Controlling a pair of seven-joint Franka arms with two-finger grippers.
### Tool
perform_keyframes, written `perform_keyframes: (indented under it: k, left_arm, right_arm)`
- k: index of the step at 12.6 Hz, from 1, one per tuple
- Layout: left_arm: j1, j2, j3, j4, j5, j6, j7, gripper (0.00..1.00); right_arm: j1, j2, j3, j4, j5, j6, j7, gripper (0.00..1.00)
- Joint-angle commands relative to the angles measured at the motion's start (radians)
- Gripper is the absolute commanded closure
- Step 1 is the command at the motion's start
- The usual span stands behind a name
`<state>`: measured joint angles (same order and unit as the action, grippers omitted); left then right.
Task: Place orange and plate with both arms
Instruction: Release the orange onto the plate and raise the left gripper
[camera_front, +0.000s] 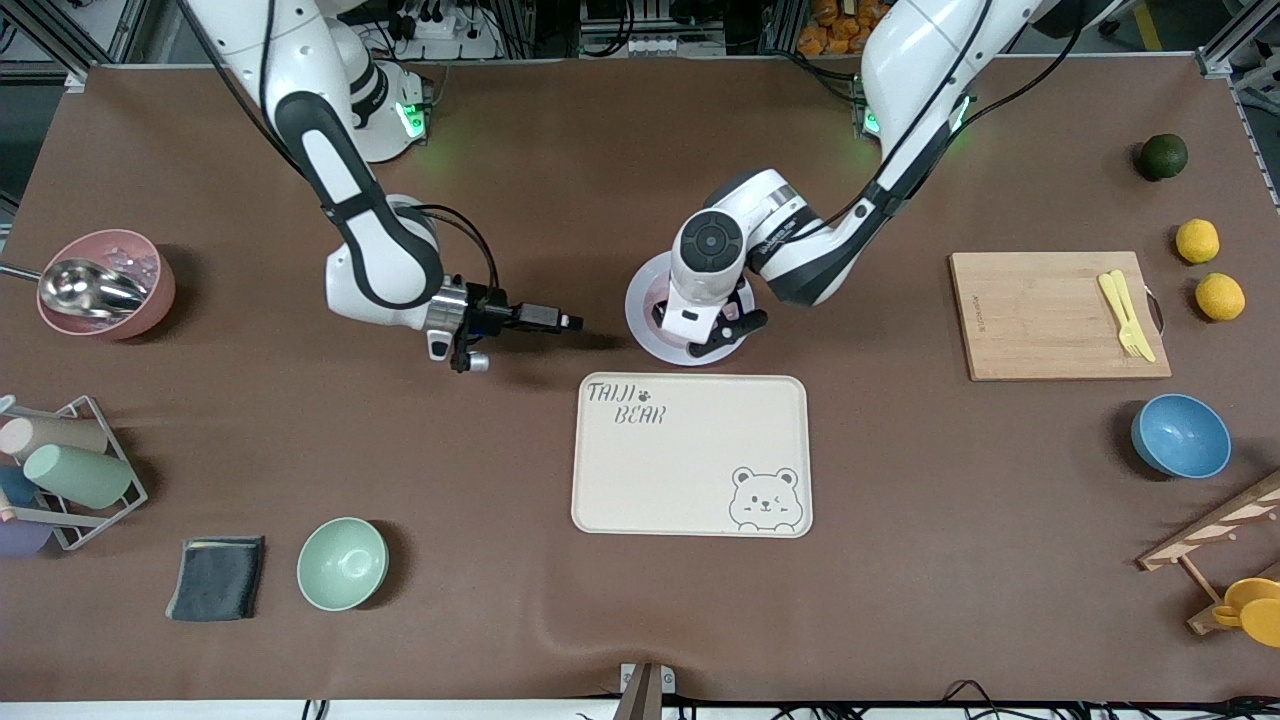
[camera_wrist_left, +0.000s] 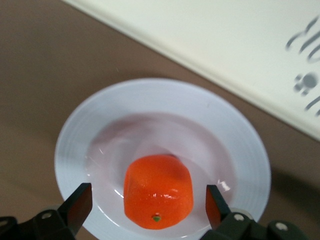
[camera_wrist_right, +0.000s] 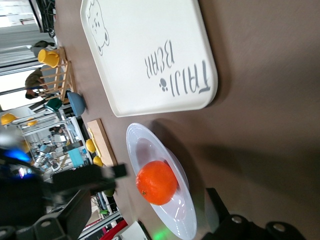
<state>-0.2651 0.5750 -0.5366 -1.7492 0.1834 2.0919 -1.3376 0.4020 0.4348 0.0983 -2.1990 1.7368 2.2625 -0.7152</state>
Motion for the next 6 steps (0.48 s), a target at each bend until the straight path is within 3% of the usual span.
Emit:
perform_keyframes:
  k: [1,6]
  left_arm:
    - [0.038,-0.024,0.007,0.107,0.088,-0.142,0.026,0.0]
    - [0.185,-0.085,0.006,0.157,0.13,-0.167,0.211,0.0]
  right_arm:
    - [0.018,0.034,-0.005,0.004,0.064,-0.003,-0.064,0.04]
    - [0.093,0.038,-0.006,0.005,0.17,-0.003,-0.099,0.23]
